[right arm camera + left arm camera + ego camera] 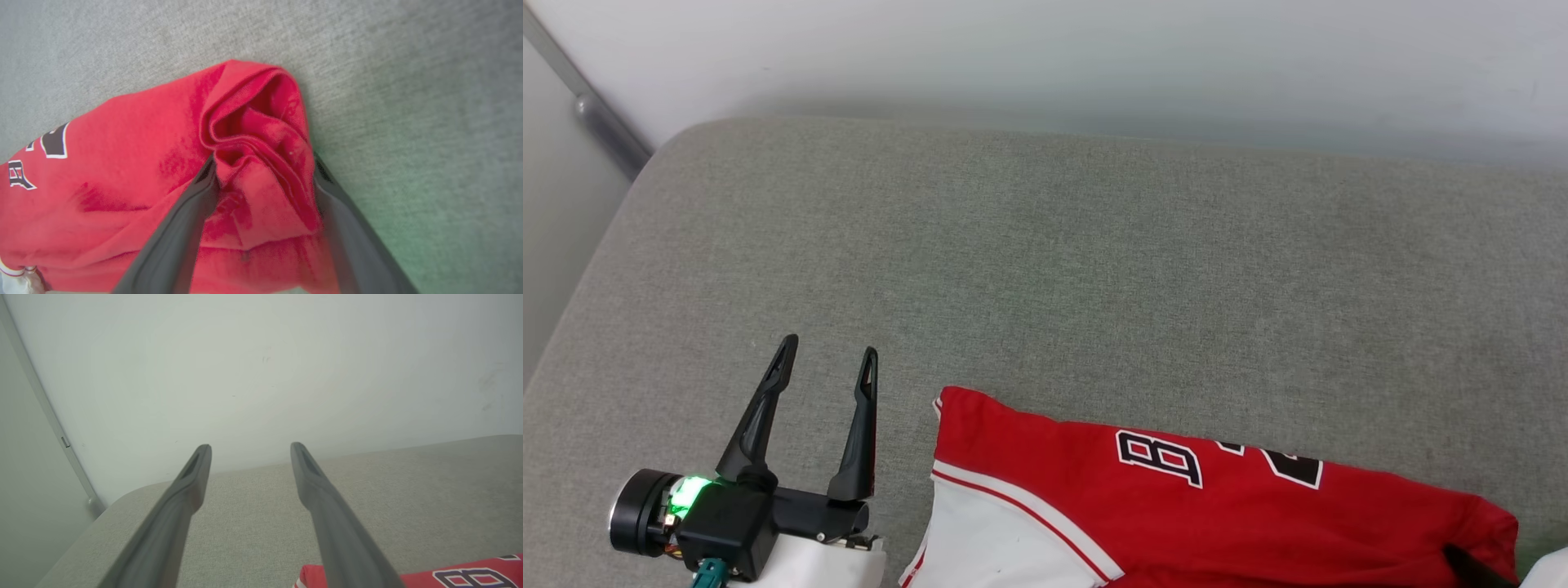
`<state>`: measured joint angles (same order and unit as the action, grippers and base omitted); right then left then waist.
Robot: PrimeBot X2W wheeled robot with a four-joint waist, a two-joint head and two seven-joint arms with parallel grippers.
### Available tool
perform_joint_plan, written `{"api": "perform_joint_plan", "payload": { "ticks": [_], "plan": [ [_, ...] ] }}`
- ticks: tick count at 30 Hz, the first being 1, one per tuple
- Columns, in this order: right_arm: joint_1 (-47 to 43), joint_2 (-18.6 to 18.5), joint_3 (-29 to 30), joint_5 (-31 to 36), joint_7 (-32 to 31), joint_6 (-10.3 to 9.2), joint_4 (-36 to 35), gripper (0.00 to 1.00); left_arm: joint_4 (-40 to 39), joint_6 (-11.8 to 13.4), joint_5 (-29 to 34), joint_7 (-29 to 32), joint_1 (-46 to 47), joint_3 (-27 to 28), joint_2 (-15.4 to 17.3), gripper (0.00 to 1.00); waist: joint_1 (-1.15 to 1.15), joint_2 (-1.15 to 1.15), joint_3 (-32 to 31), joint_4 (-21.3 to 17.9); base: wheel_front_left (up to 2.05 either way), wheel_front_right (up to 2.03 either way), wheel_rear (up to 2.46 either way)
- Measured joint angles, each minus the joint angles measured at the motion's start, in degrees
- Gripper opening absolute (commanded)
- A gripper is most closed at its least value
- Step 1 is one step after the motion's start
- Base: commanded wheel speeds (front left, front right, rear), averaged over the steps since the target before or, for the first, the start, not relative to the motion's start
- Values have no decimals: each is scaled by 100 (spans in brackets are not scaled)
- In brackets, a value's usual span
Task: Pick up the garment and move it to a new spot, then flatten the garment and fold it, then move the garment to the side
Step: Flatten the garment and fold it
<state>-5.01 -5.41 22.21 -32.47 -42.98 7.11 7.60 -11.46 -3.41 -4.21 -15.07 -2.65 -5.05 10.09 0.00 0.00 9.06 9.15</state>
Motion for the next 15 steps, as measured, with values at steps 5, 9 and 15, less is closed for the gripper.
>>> {"api": "perform_joint_plan", "payload": {
  "ticks": [5, 9, 15],
  "plan": [
    [-22, 66, -108, 69, 222, 30, 16, 0, 16, -71, 46, 0, -3, 98, -105, 100, 0, 0, -45, -15, 0, 0, 0],
    [-31, 48, -82, 68, 308, 32, -8, 0, 32, -124, 64, 0, -52, 179, -151, 100, 0, 0, -97, -51, 0, 0, 0],
    [-34, -392, 267, 131, 355, 44, 52, 0, 48, -197, 112, 0, -66, 258, -209, 100, 1, 0, -148, -126, 0, 0, 0]
  ]
}}
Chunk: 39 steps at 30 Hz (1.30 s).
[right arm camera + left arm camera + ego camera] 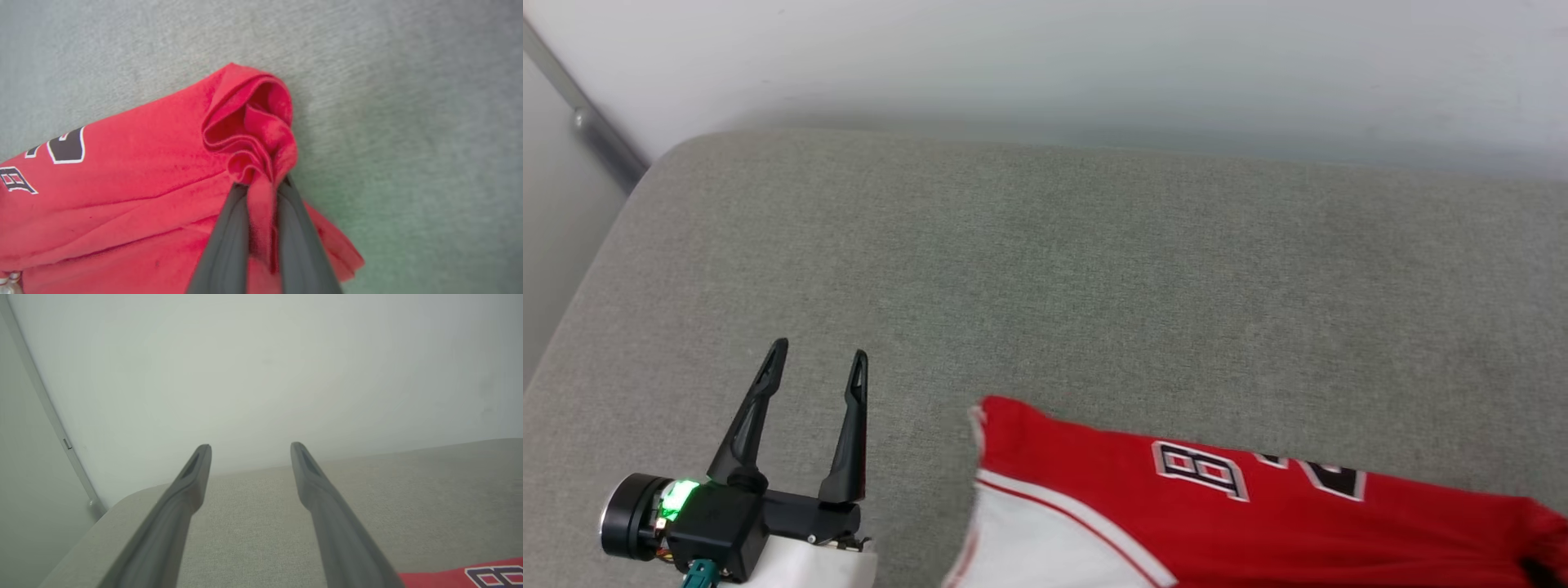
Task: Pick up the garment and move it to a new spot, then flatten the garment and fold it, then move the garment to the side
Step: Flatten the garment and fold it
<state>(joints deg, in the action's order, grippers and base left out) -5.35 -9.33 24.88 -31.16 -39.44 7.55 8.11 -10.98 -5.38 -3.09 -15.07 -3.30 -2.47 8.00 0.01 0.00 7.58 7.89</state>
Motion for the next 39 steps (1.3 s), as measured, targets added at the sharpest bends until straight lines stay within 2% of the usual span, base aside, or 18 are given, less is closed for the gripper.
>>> {"api": "perform_joint_plan", "payload": {
  "ticks": [7, 12, 14, 21, 27, 33, 39],
  "plan": [
    [48, -514, 516, 151, 24, -3, 170, 0, 0, -68, -1, 0, 1, 67, -62, 100, 0, 0, -36, -70, 0, 0, 0],
    [22, -521, 380, 127, -165, -4, -125, 0, 19, -102, 5, 0, -7, 91, -97, 100, 0, 0, -132, -91, 0, 0, 0],
    [-38, -388, 279, 73, -333, -5, -374, 0, 21, -105, 32, 0, -39, 90, -115, 100, 0, 0, -182, -94, 0, 0, 0],
    [-336, 170, -463, -80, -1014, -5, -1534, 0, 38, -130, 16, 0, -147, 60, -156, 100, 0, 0, -320, -88, 0, 0, 0],
    [-381, 524, -1204, -278, -1428, -5, -2106, 0, 25, -154, 0, 0, -152, 58, -190, 100, 0, 0, -374, -46, 0, 0, 0],
    [-356, 624, -1970, -779, -1529, -5, -2194, 0, -4, -169, -46, 0, -146, 40, -244, 100, 0, 0, -356, 50, 0, 0, 0],
    [-40, 636, -2683, -1378, -1063, -5, -1740, 0, -13, -179, -45, 0, -141, 46, -266, 100, 0, 0, -307, 156, 0, 0, 0]
  ]
}}
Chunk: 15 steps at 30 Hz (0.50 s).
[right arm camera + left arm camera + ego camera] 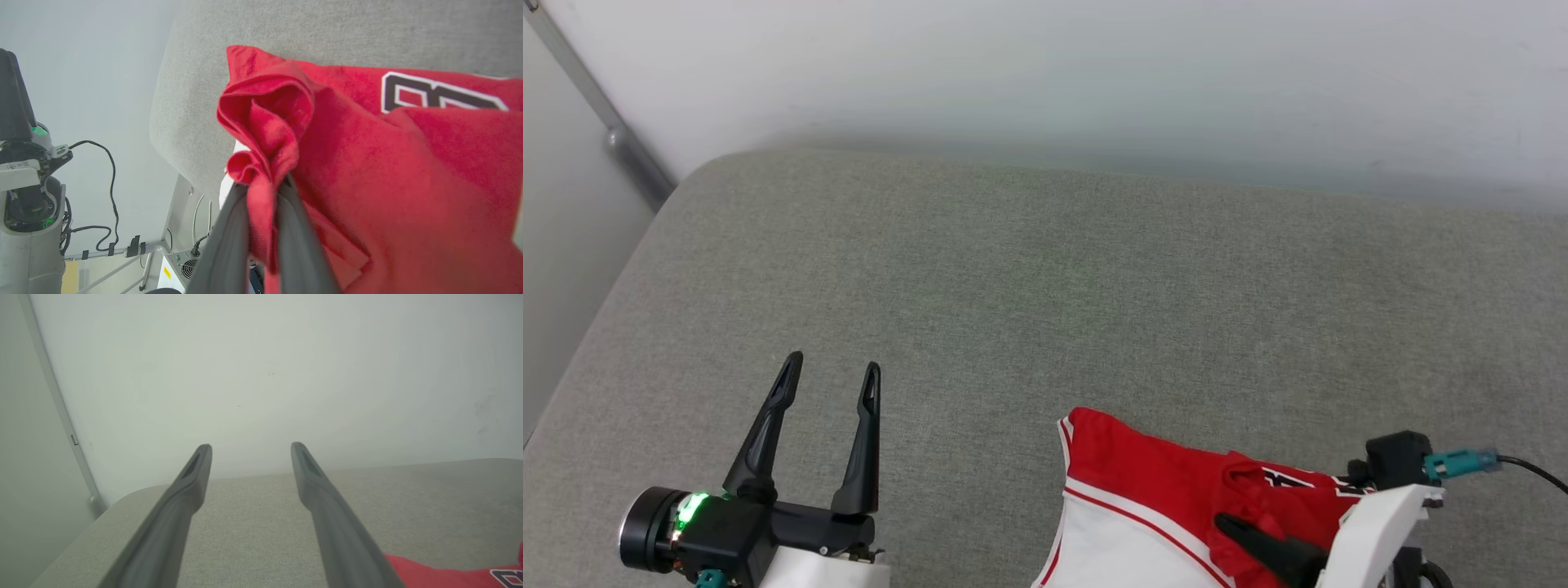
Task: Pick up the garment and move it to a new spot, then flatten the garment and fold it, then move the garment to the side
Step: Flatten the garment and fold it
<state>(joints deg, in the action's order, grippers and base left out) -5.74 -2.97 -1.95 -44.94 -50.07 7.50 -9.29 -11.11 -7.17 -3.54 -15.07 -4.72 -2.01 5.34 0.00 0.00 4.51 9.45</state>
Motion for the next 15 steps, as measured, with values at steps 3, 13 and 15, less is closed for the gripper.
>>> {"api": "perform_joint_plan", "payload": {
  "ticks": [3, 13, 15],
  "plan": [
    [269, 0, -285, -104, 288, 0, 326, 0, 0, -10, 0, 0, 24, -16, -9, 100, 0, 0, 36, 67, 0, 0, 0],
    [1037, 7, -924, -191, 1089, 0, 1686, 0, 49, -21, -16, 0, 60, -31, -19, 100, 0, 0, 78, 271, 0, 0, 0],
    [1119, 4, -1065, -83, 1165, -1, 1874, 29, 64, -22, -16, 0, 60, -34, -13, 100, 0, 0, 72, 295, 0, 0, 0]
  ]
}}
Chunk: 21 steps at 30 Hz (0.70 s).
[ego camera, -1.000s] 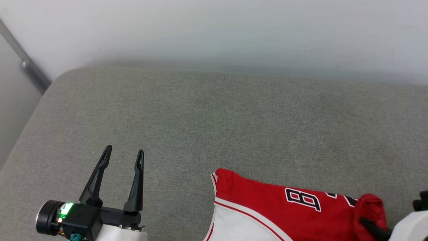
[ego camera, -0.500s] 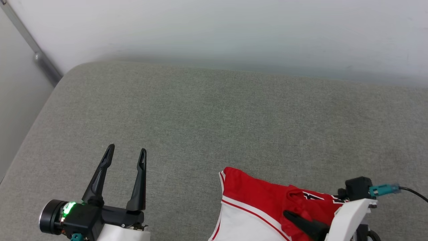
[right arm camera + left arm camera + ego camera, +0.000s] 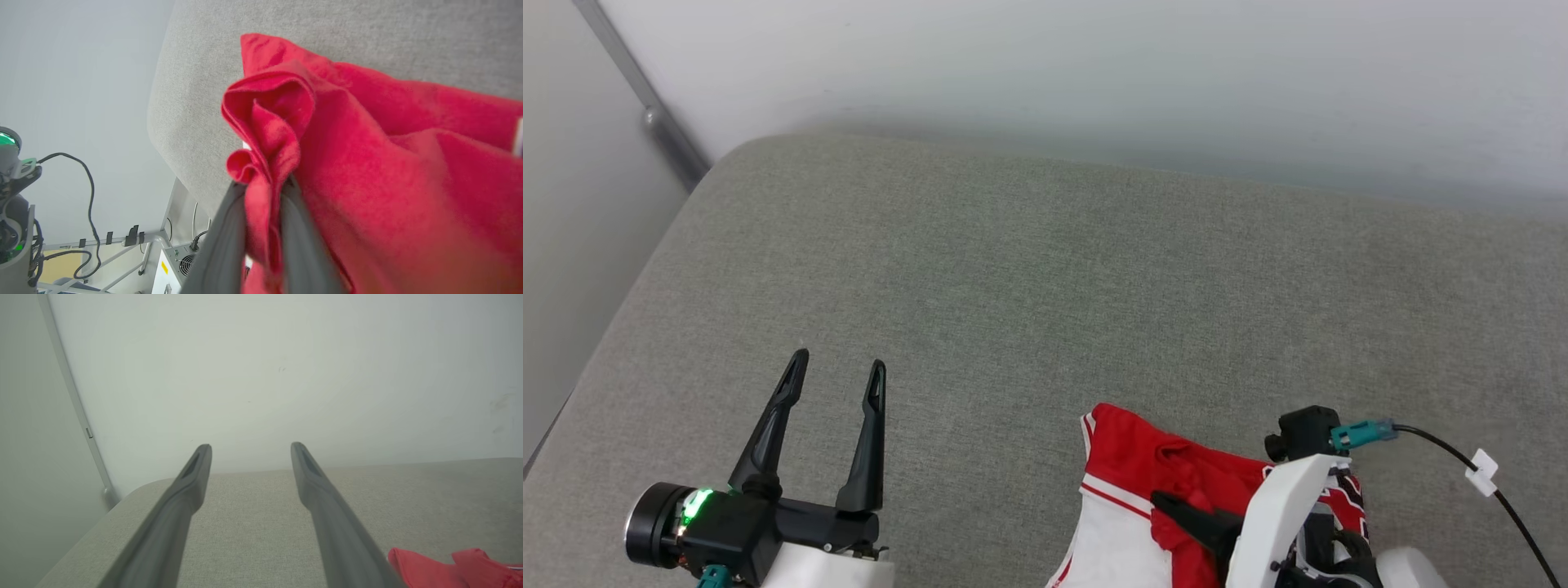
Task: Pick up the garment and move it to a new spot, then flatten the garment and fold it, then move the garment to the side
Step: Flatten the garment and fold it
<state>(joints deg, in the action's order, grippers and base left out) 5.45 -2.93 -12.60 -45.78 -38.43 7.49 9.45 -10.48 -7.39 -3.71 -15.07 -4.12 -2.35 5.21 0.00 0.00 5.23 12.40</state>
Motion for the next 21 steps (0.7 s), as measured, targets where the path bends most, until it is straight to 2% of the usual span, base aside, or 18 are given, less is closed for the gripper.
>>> {"api": "perform_joint_plan", "payload": {
  "ticks": [1, 2, 3, 6, 9, 12, 15, 21],
  "plan": [
    [37, 1, -60, 22, 57, 0, 48, 82, 1, -1, 0, 0, 0, -2, 1, 100, 0, 0, -4, 7, 0, 0, 0],
    [65, 1, -121, 4, 111, 0, 99, 100, 1, -1, 0, 0, 0, 2, 3, 100, 0, 0, -6, 11, 0, 0, 0],
    [96, 2, -425, -211, 135, 0, 154, 100, 4, -1, 0, 0, -1, 13, 8, 100, 0, 0, -22, 11, 0, 0, 0],
    [114, 8, -530, -564, 200, 0, 222, 100, 42, -1, 0, 0, -19, 14, 8, 100, 0, 0, -62, -16, 0, 0, 0],
    [256, 7, -420, -325, 292, 0, 352, 100, 90, -1, -2, 0, -27, -2, 7, 100, 0, 0, -111, -64, 0, 0, 0],
    [457, 2, -232, 152, 407, 0, 277, 100, 103, -1, -45, 0, -29, 5, 2, 100, 0, 0, -165, -125, 0, 0, 0],
    [643, -77, -60, 1090, 643, 1, -65, 100, 114, -1, -60, 0, -33, 23, -3, 100, 0, 0, -202, -205, 0, 0, 0],
    [730, -1074, 375, 2336, 1681, 1, -655, 100, 100, -2, -229, 0, -27, 26, -37, 100, 0, 0, -181, -359, 0, 0, 0]
  ]
}}
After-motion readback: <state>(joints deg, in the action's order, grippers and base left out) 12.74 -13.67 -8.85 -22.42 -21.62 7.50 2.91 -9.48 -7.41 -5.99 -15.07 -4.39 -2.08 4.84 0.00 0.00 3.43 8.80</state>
